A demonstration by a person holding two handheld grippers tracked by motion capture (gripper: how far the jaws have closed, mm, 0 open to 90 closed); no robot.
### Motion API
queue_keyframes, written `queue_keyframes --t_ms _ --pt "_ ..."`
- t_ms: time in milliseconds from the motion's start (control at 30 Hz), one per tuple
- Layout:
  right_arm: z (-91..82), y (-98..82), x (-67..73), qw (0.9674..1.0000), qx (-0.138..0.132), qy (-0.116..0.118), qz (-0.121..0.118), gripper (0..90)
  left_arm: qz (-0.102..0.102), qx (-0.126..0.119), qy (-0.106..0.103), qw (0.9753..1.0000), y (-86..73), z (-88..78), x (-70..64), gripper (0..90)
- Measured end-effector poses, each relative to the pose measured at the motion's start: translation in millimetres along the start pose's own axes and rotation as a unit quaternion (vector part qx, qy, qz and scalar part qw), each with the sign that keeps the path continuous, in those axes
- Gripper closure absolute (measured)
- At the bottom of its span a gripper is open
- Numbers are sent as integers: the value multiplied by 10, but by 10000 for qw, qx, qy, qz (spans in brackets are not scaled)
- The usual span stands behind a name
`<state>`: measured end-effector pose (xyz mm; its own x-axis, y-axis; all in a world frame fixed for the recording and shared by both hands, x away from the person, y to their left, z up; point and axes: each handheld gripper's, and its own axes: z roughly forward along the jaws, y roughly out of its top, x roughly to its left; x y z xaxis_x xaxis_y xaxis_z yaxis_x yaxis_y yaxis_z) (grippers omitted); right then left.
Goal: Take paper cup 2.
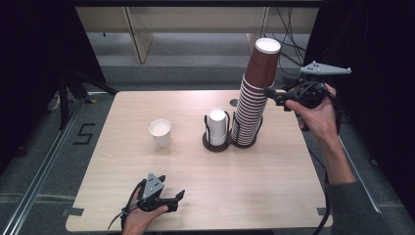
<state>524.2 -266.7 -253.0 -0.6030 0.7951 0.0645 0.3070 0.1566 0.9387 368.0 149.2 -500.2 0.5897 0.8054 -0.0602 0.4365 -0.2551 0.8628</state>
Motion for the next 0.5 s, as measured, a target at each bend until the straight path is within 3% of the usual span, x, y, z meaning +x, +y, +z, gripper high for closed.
queue_keyframes --t_ms 33,200,233,333,500 --pt "19 51 -12 10000 -3 19 -97 154 8 11 13 10000 -1 1 -1 146" --pt "91 230 1 10000 24 19 -46 154 35 17 -46 10000 -11 12 -2 146" --pt "149 321 -3 9999 20 18 -138 154 6 -6 -53 10000 -11 19 -9 146" --pt "215 414 -10 9999 -106 -18 -63 154 6 13 -76 10000 -11 13 -12 146" --pt "346 507 -10 9999 -80 -92 20 154 13 -11 -111 9999 -3 13 -33 146"
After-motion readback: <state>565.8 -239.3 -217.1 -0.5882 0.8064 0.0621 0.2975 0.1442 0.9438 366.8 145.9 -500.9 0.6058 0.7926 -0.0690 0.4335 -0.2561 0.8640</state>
